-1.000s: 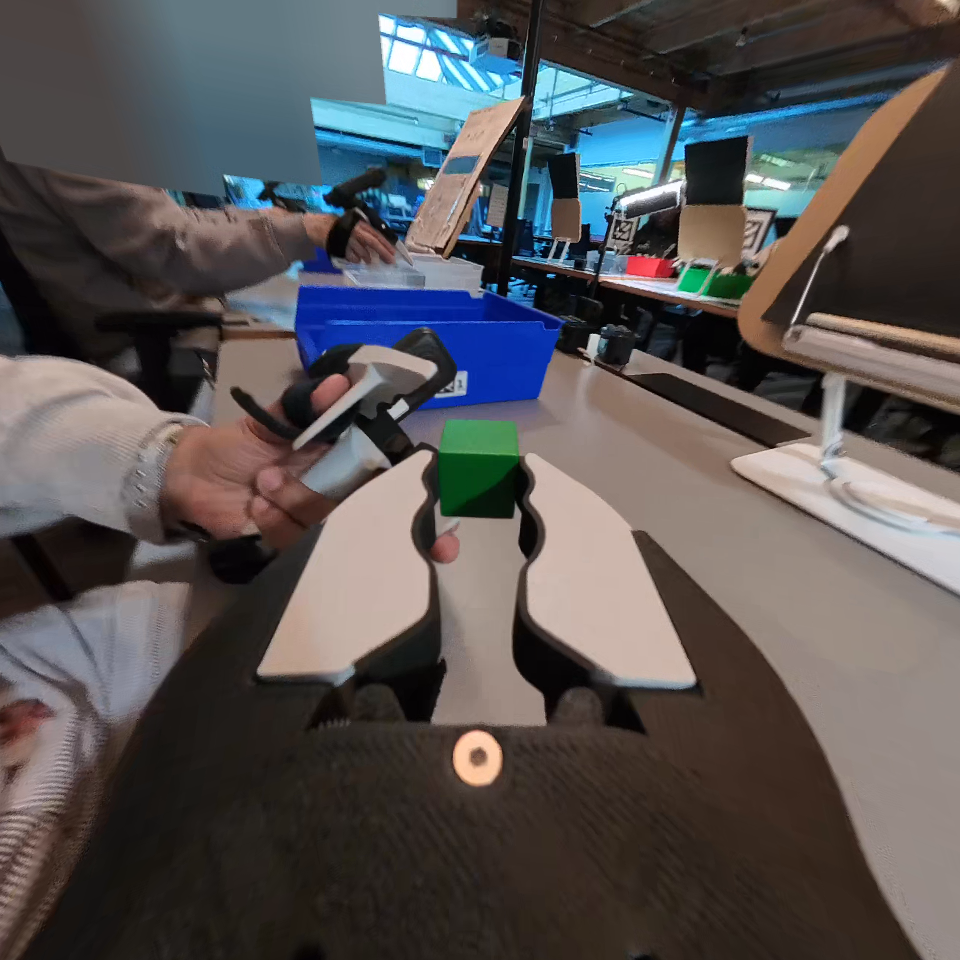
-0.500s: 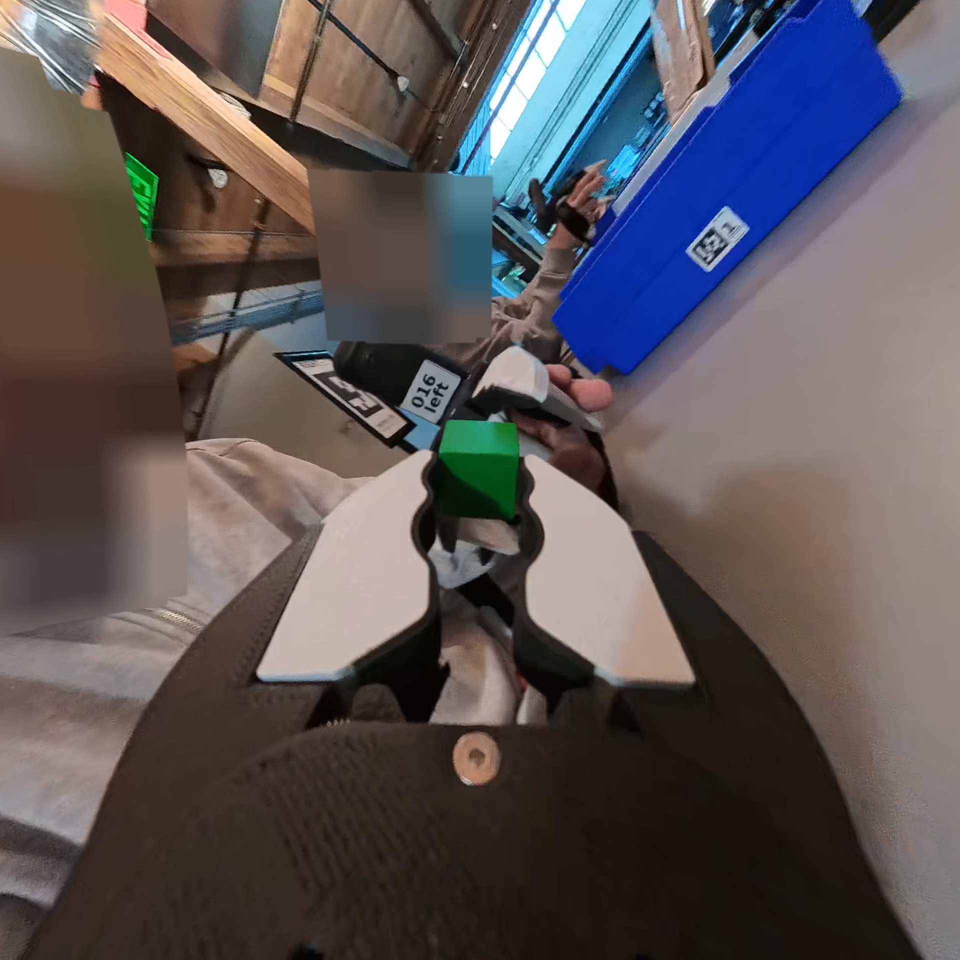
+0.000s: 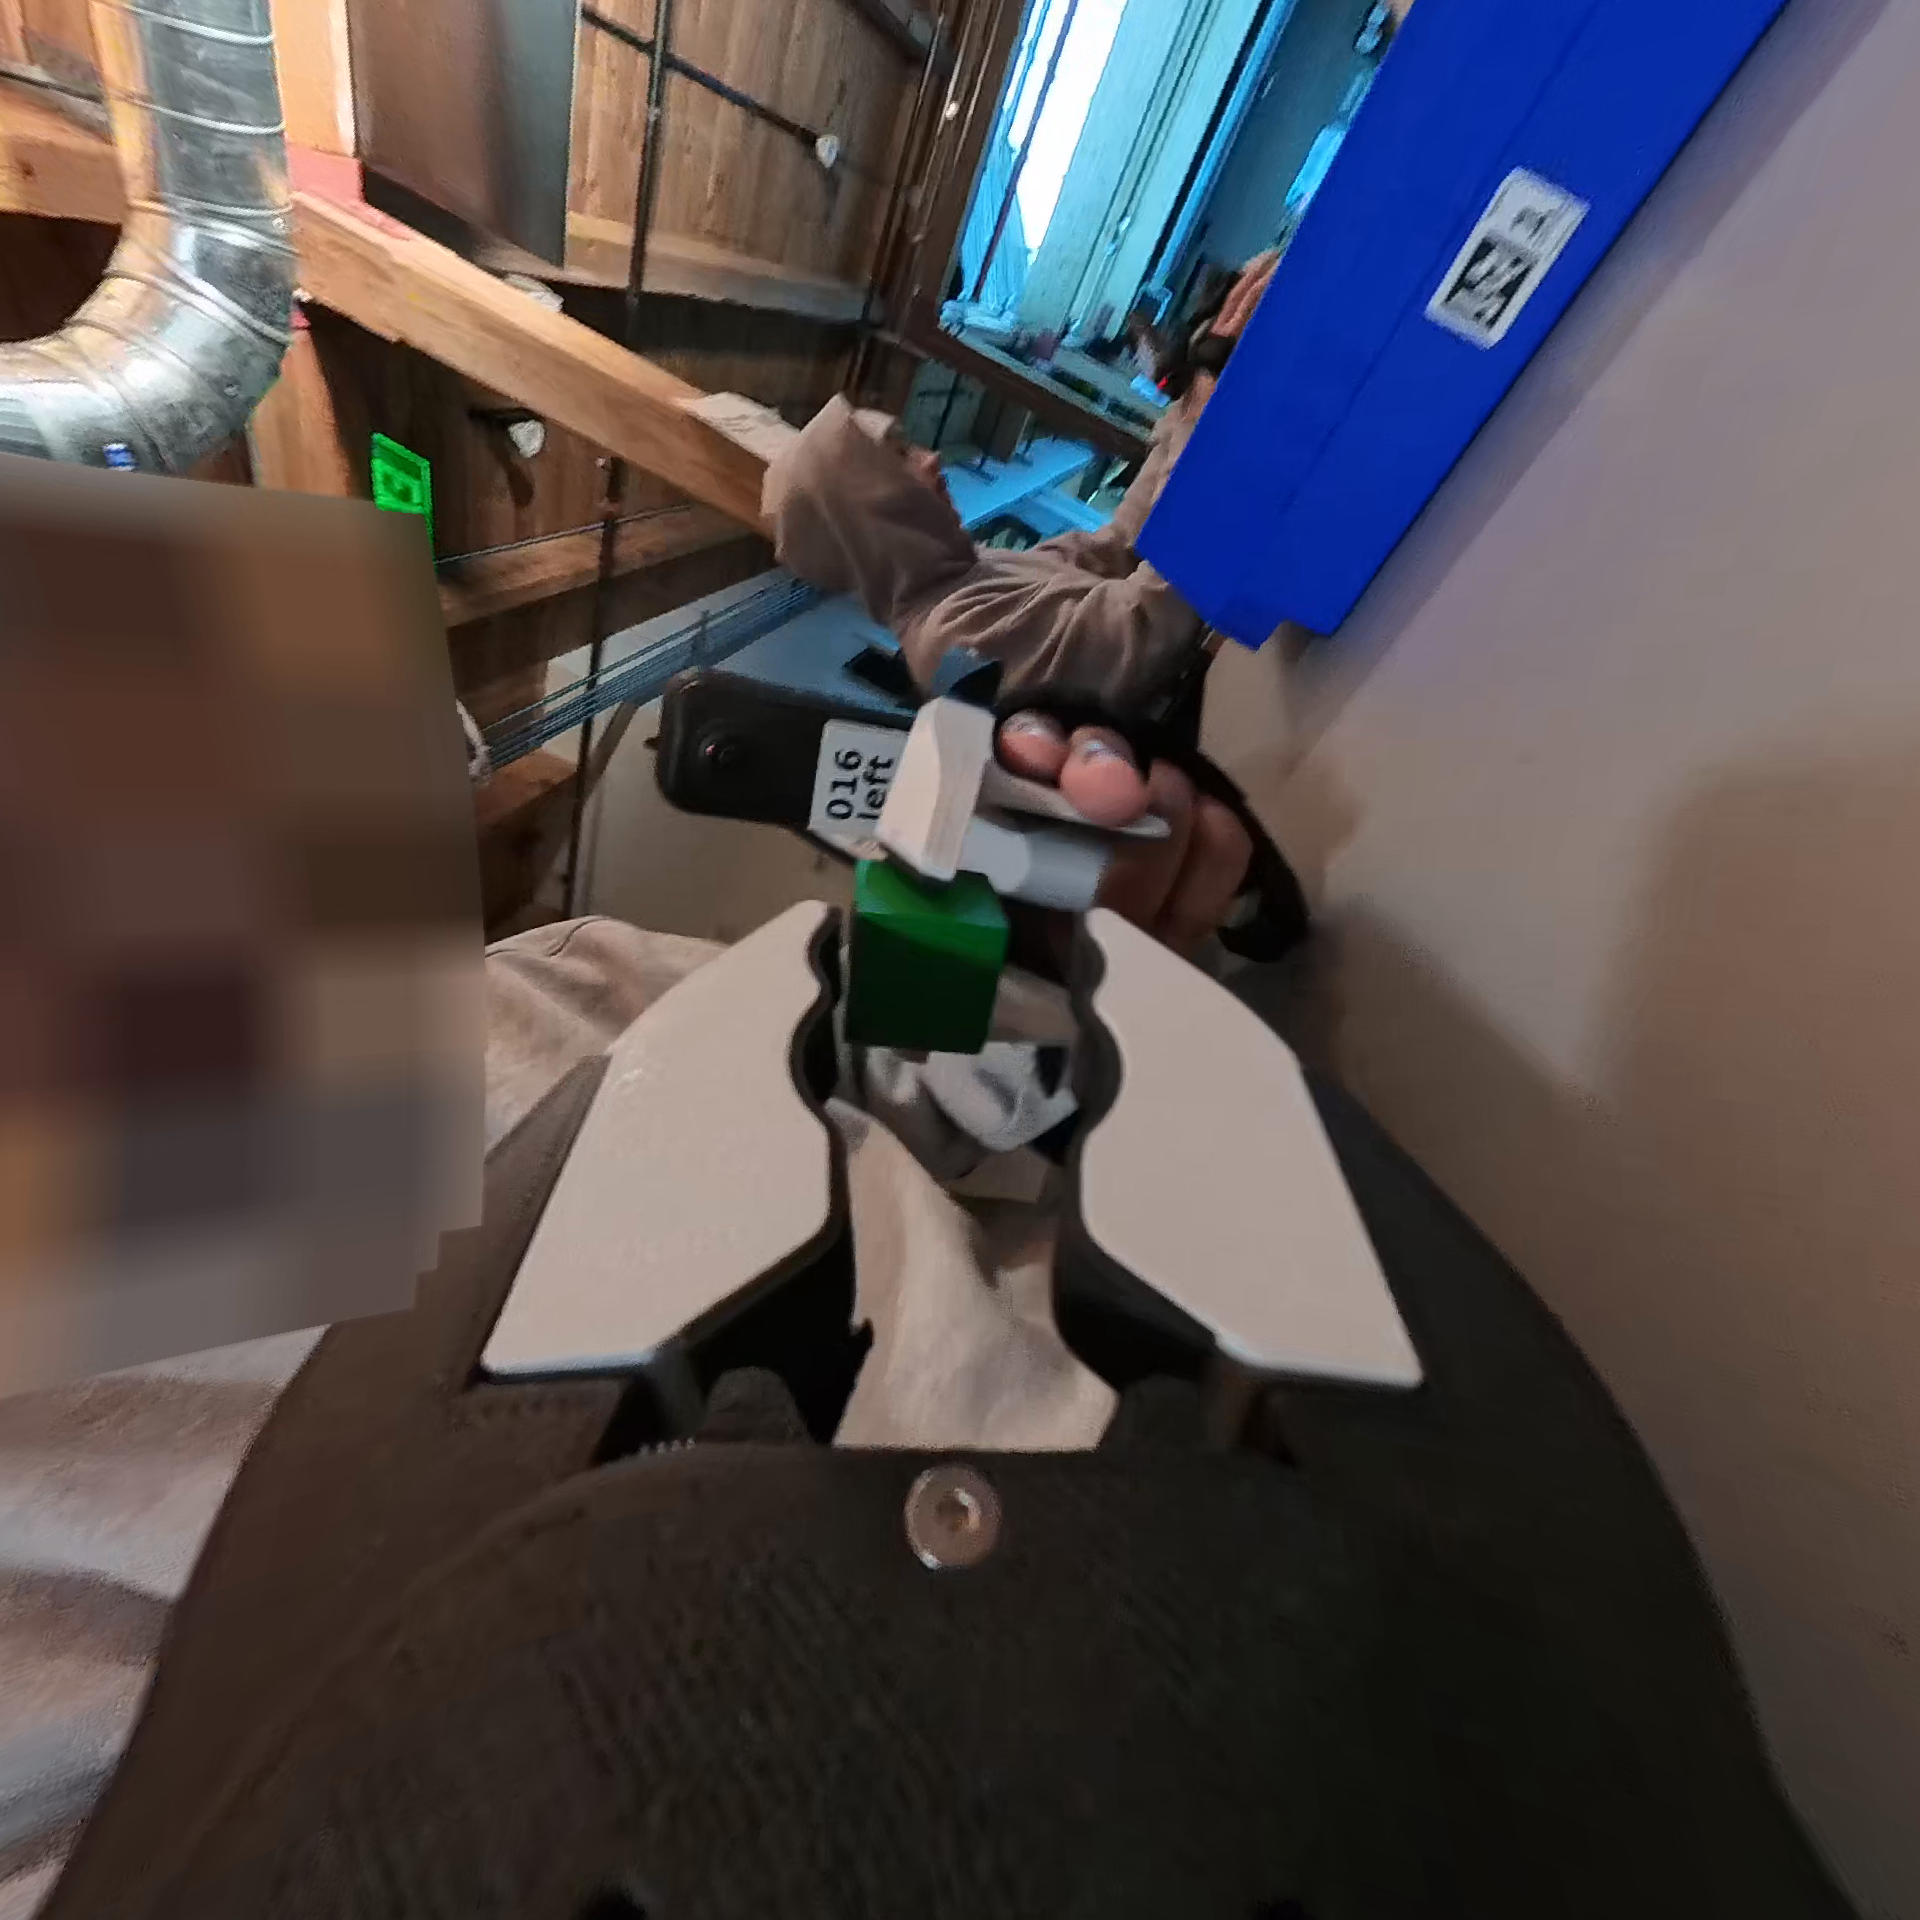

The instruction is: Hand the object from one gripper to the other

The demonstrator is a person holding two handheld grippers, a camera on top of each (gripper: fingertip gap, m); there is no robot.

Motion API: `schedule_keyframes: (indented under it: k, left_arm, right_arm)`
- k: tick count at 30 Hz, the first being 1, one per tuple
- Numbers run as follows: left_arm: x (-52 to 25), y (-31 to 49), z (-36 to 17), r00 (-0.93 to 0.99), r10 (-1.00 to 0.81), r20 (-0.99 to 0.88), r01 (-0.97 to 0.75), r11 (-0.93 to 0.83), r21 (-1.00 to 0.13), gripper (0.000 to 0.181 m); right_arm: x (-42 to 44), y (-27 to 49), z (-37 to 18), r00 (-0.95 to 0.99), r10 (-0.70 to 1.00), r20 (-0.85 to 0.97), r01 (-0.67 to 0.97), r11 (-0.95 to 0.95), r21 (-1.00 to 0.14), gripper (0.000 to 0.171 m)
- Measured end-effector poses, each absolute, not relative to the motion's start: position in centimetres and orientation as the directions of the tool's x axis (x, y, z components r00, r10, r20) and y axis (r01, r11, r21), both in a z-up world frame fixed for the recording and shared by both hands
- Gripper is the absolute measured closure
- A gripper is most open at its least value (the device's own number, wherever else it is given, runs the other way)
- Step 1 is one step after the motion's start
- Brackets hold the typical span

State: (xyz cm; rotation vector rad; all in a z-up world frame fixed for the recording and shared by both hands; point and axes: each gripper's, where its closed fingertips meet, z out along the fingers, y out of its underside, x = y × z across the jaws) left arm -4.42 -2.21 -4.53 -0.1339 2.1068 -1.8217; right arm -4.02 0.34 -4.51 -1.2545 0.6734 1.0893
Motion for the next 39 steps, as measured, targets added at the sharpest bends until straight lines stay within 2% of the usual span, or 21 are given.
schedule_keyframes:
  k: [3,4,6,8,10,13,19,23,26,28,34,35,37,39]
  left_arm:
    - [-3.4,-1.7,-4.9,-0.909,-0.355,-0.219,0.151,0.208,-0.966,0.154]
    - [-2.9,-1.5,-5.1,-0.895,-0.379,-0.237,0.156,0.232,-0.960,0.154]
    - [-2.2,-1.1,-5.4,-0.867,-0.418,-0.273,0.165,0.276,-0.947,0.154]
    - [-1.6,-0.8,-5.9,-0.842,-0.440,-0.313,0.170,0.334,-0.927,0.154]
    - [-1.2,-0.7,-6.7,-0.819,-0.456,-0.349,0.168,0.391,-0.905,0.154]
    - [-0.4,-0.5,-7.7,-0.773,-0.478,-0.416,0.166,0.481,-0.861,0.154]
    - [0.0,-0.3,-8.2,-0.707,-0.474,-0.525,0.199,0.578,-0.791,0.154]
    - [-0.2,-0.5,-8.7,-0.689,-0.438,-0.578,0.231,0.623,-0.747,0.154]
    - [-0.6,-1.0,-9.0,-0.700,-0.418,-0.579,0.243,0.624,-0.743,0.154]
    - [-0.6,-1.1,-9.1,-0.698,-0.413,-0.585,0.244,0.631,-0.737,0.154]
    - [-0.7,-1.2,-9.1,-0.706,-0.422,-0.569,0.246,0.607,-0.756,0.154]
    - [-0.7,-1.2,-9.0,-0.712,-0.426,-0.559,0.242,0.599,-0.764,0.151]
    - [-0.9,-1.4,-8.8,-0.736,-0.429,-0.523,0.229,0.570,-0.789,0.129]
    - [-0.8,-1.3,-8.2,-0.754,-0.465,-0.463,0.191,0.519,-0.833,0.115]
  right_arm:
    - [-1.8,-0.2,-4.4,0.423,0.217,-0.880,-0.906,0.099,-0.411,0.101]
    - [-0.9,-0.5,-4.4,0.441,0.183,-0.878,-0.895,0.154,-0.418,0.098]
    - [0.7,-1.4,-4.8,0.510,0.052,-0.859,-0.842,0.232,-0.486,0.100]
    - [1.6,-2.1,-5.3,0.623,-0.138,-0.770,-0.736,0.231,-0.636,0.103]
    - [1.8,-2.3,-5.8,0.722,-0.330,-0.608,-0.605,0.125,-0.786,0.112]
    - [1.4,-2.0,-6.1,0.761,-0.489,-0.427,-0.505,-0.032,-0.862,0.120]
    - [-0.1,-0.7,-6.5,0.777,-0.520,-0.355,-0.484,-0.133,-0.865,0.125]
    - [-0.4,-0.2,-7.4,0.765,-0.515,-0.388,-0.527,-0.153,-0.836,0.131]
    - [-0.5,-0.1,-8.0,0.755,-0.525,-0.392,-0.542,-0.165,-0.824,0.134]
    - [-0.7,0.0,-8.2,0.755,-0.516,-0.405,-0.555,-0.173,-0.813,0.144]
    - [-0.6,-0.1,-8.1,0.746,-0.498,-0.443,-0.577,-0.151,-0.803,0.145]
    - [-0.5,-0.1,-8.0,0.745,-0.491,-0.451,-0.578,-0.137,-0.805,0.145]
    - [-0.2,-0.5,-7.3,0.747,-0.473,-0.467,-0.570,-0.094,-0.816,0.145]
    - [0.2,-0.9,-6.1,0.760,-0.433,-0.484,-0.550,-0.033,-0.834,0.145]
